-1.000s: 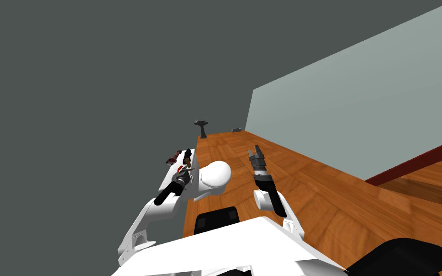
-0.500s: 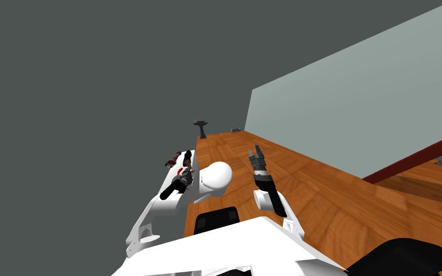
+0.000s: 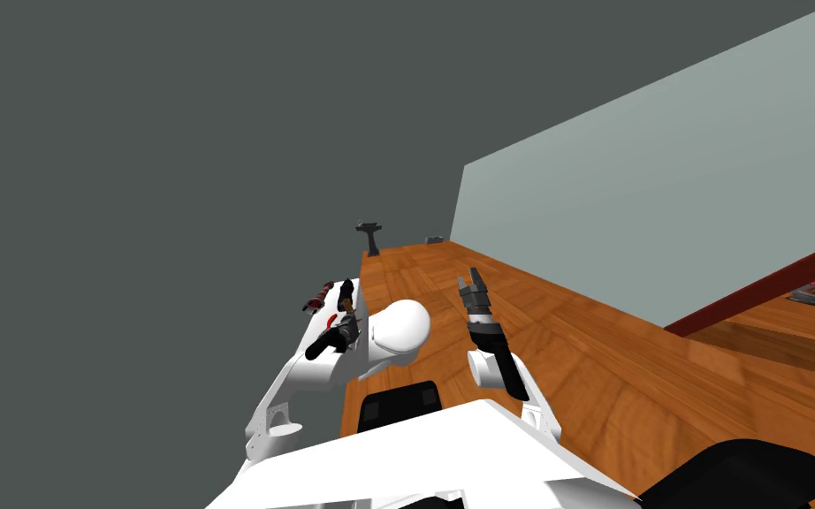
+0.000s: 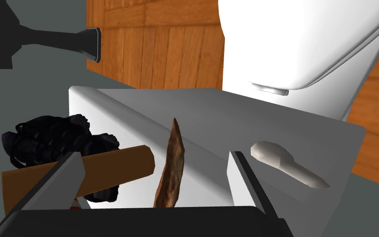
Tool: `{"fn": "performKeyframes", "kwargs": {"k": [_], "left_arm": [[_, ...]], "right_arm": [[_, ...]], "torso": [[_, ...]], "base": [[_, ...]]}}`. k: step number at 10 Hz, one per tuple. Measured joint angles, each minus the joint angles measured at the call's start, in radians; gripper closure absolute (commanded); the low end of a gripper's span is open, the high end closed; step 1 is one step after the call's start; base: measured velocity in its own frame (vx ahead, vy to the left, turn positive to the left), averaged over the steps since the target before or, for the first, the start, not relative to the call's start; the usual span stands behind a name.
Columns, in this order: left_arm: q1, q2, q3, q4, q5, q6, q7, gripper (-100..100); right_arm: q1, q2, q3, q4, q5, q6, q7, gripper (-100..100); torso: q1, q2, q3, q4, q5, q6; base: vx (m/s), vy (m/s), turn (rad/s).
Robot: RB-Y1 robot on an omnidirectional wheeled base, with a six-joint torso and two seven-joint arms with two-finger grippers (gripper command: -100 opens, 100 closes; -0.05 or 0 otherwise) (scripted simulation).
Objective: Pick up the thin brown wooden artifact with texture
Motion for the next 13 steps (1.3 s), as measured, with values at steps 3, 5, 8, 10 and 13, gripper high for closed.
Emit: {"fn": "performKeyframes", "kwargs": {"k": [3, 5, 8, 10, 13], "left_arm": [[-0.03, 0.009, -0.024, 0.015, 0.001, 0.08, 0.01, -100], [-0.04, 0.015, -0.034, 0.02, 0.004, 0.115, 0.014, -100], [-0.055, 0.022, -0.019, 0.042, 0.014, 0.115, 0.012, -100], [-0.102, 0.057, 0.042, 0.103, 0.068, 0.091, -0.004, -100], [-0.129, 0.07, 0.078, 0.169, 0.089, 0.067, -0.014, -100]], "right_arm": [[0.0, 0.0, 0.0, 0.0, 0.0, 0.0, 0.0, 0], [0.0, 0.0, 0.0, 0.0, 0.0, 0.0, 0.0, 0], [0.0, 0.0, 0.0, 0.0, 0.0, 0.0, 0.0, 0], [0.0, 0.0, 0.0, 0.0, 0.0, 0.0, 0.0, 0], [0.0, 0.0, 0.0, 0.0, 0.0, 0.0, 0.0, 0]], "torso": [[0.0, 0.0, 0.0, 0.0, 0.0, 0.0], [-0.001, 0.001, 0.0, 0.0, 0.0, 0.0], [-0.004, 0.005, 0.003, 0.001, -0.001, 0.0], [-0.006, 0.009, 0.005, 0.002, -0.001, 0.0], [-0.003, 0.008, 0.004, 0.0, -0.001, -0.001]], "base": [[0.045, 0.043, -0.029], [0.024, 0.022, -0.011], [-0.042, -0.021, -0.114], [-0.092, -0.053, -0.124], [-0.057, -0.034, -0.102]]}}
